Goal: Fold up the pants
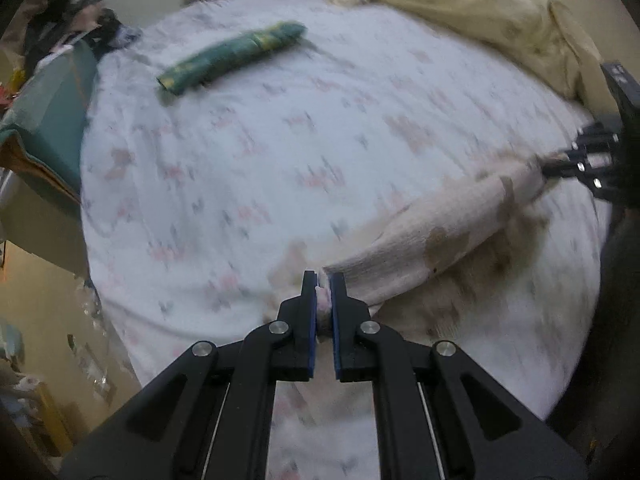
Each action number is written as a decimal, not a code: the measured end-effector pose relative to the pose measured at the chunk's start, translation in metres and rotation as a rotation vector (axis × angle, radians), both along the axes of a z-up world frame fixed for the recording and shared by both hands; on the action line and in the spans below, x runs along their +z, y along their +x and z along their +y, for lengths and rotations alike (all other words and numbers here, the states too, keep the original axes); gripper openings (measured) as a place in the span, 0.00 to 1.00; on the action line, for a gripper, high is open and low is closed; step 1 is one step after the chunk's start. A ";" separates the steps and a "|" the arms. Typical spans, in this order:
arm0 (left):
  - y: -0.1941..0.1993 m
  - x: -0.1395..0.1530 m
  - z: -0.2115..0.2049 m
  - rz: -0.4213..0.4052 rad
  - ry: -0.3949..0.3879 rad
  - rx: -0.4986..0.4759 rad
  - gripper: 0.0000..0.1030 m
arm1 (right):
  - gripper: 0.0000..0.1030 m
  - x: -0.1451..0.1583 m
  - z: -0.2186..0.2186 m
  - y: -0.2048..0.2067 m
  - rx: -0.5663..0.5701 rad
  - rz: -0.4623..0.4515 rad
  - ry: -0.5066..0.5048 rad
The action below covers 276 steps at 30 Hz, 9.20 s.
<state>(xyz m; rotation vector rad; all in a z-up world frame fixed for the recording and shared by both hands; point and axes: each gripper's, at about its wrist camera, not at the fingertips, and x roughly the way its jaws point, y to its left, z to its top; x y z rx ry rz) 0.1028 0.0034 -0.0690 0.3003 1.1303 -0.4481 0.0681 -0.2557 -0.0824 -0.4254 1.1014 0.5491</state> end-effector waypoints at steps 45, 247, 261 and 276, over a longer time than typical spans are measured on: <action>-0.019 -0.049 0.064 0.112 -0.156 0.690 0.69 | 0.40 -0.033 -0.090 0.065 -0.685 0.251 0.261; -0.092 0.085 -0.002 -0.602 -0.208 0.568 1.00 | 1.00 0.093 0.018 -0.038 -0.448 -0.517 0.408; -0.091 0.081 0.003 -0.568 -0.225 0.583 1.00 | 1.00 0.087 0.021 -0.037 -0.443 -0.516 0.368; -0.092 0.080 0.001 -0.573 -0.207 0.574 1.00 | 1.00 0.086 0.026 -0.040 -0.427 -0.529 0.351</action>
